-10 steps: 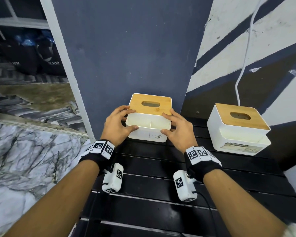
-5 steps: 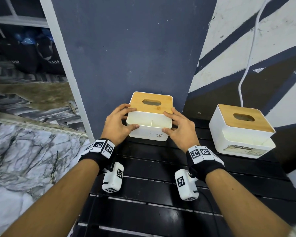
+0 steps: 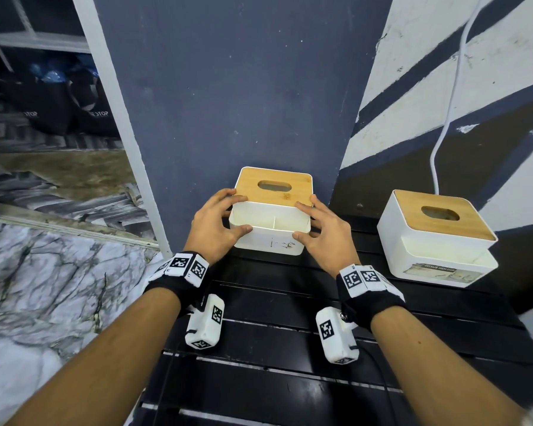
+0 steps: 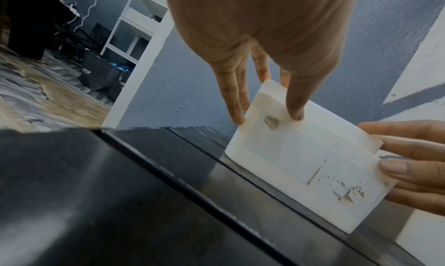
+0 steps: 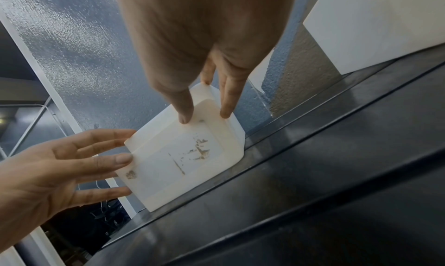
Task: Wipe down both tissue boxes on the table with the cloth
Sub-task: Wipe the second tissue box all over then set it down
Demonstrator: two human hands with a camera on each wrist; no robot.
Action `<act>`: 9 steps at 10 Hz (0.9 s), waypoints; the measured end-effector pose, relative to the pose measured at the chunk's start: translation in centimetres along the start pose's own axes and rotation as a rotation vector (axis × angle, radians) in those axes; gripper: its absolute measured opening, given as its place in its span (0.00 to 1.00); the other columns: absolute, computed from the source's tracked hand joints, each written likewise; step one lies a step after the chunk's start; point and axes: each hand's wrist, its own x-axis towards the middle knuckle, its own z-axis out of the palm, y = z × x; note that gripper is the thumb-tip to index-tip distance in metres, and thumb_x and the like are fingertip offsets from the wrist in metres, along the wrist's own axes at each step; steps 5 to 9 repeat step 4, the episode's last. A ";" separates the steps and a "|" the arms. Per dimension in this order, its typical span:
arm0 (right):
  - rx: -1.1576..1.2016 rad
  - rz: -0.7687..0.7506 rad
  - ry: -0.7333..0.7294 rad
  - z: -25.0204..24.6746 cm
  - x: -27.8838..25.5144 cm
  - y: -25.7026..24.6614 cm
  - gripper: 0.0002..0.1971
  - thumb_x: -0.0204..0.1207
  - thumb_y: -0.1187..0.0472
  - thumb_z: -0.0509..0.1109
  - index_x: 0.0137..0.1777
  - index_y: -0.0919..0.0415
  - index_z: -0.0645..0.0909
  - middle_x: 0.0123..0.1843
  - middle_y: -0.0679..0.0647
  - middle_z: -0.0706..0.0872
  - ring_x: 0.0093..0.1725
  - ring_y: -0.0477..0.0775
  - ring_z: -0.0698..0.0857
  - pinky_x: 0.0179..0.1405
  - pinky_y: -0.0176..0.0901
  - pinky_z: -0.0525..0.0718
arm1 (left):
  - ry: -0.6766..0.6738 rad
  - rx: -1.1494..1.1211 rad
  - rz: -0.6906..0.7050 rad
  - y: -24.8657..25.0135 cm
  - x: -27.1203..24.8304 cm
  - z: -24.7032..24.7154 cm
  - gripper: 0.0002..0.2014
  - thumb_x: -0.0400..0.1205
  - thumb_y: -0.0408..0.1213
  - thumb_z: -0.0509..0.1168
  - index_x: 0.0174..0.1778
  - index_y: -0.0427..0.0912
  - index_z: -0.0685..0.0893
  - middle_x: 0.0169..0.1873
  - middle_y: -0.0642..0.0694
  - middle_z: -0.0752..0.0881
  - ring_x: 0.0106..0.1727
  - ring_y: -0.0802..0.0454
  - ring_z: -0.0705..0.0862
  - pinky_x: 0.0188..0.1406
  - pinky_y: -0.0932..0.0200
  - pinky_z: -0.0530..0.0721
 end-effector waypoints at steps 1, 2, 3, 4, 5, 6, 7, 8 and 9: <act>-0.029 -0.009 -0.017 0.0 -0.1 -0.1 0.32 0.70 0.59 0.78 0.73 0.42 0.72 0.82 0.45 0.63 0.72 0.54 0.76 0.65 0.56 0.82 | -0.022 0.039 0.000 -0.3 0.2 0.0 0.28 0.72 0.41 0.81 0.68 0.56 0.82 0.75 0.57 0.74 0.58 0.52 0.85 0.67 0.41 0.82; -0.072 -0.034 -0.039 -0.1 -0.4 -0.4 0.33 0.72 0.59 0.76 0.75 0.41 0.69 0.83 0.45 0.59 0.74 0.54 0.74 0.68 0.56 0.80 | -0.055 0.099 0.012 -0.4 0.2 0.1 0.31 0.73 0.42 0.80 0.72 0.57 0.79 0.77 0.55 0.72 0.68 0.47 0.81 0.70 0.35 0.79; -0.061 -0.037 -0.055 -0.3 -1.0 -0.9 0.37 0.73 0.58 0.75 0.78 0.39 0.63 0.85 0.44 0.53 0.79 0.54 0.67 0.72 0.57 0.76 | -0.049 0.089 -0.004 -0.3 0.0 -0.2 0.36 0.75 0.40 0.79 0.78 0.55 0.73 0.81 0.50 0.68 0.74 0.45 0.76 0.74 0.39 0.77; -0.058 -0.011 -0.016 -0.9 -1.6 -1.3 0.37 0.74 0.56 0.74 0.80 0.40 0.60 0.85 0.44 0.53 0.80 0.54 0.64 0.75 0.58 0.72 | 0.019 0.056 -0.029 0.1 -0.8 -0.9 0.36 0.76 0.39 0.78 0.79 0.54 0.71 0.79 0.48 0.69 0.73 0.46 0.77 0.73 0.42 0.78; -0.058 -0.011 -0.016 -0.9 -1.6 -1.3 0.37 0.74 0.56 0.74 0.80 0.40 0.60 0.85 0.44 0.53 0.80 0.54 0.64 0.75 0.58 0.72 | 0.019 0.056 -0.029 0.1 -0.8 -0.9 0.36 0.76 0.39 0.78 0.79 0.54 0.71 0.79 0.48 0.69 0.73 0.46 0.77 0.73 0.42 0.78; -0.058 -0.011 -0.016 -0.9 -1.6 -1.3 0.37 0.74 0.56 0.74 0.80 0.40 0.60 0.85 0.44 0.53 0.80 0.54 0.64 0.75 0.58 0.72 | 0.019 0.056 -0.029 0.1 -0.8 -0.9 0.36 0.76 0.39 0.78 0.79 0.54 0.71 0.79 0.48 0.69 0.73 0.46 0.77 0.73 0.42 0.78; -0.058 -0.011 -0.016 -0.9 -1.6 -1.3 0.37 0.74 0.56 0.74 0.80 0.40 0.60 0.85 0.44 0.53 0.80 0.54 0.64 0.75 0.58 0.72 | 0.019 0.056 -0.029 0.1 -0.8 -0.9 0.36 0.76 0.39 0.78 0.79 0.54 0.71 0.79 0.48 0.69 0.73 0.46 0.77 0.73 0.42 0.78; -0.058 -0.011 -0.016 -0.9 -1.6 -1.3 0.37 0.74 0.56 0.74 0.80 0.40 0.60 0.85 0.44 0.53 0.80 0.54 0.64 0.75 0.58 0.72 | 0.019 0.056 -0.029 0.1 -0.8 -0.9 0.36 0.76 0.39 0.78 0.79 0.54 0.71 0.79 0.48 0.69 0.73 0.46 0.77 0.73 0.42 0.78; -0.058 -0.011 -0.016 -0.9 -1.6 -1.3 0.37 0.74 0.56 0.74 0.80 0.40 0.60 0.85 0.44 0.53 0.80 0.54 0.64 0.75 0.58 0.72 | 0.019 0.056 -0.029 0.1 -0.8 -0.9 0.36 0.76 0.39 0.78 0.79 0.54 0.71 0.79 0.48 0.69 0.73 0.46 0.77 0.73 0.42 0.78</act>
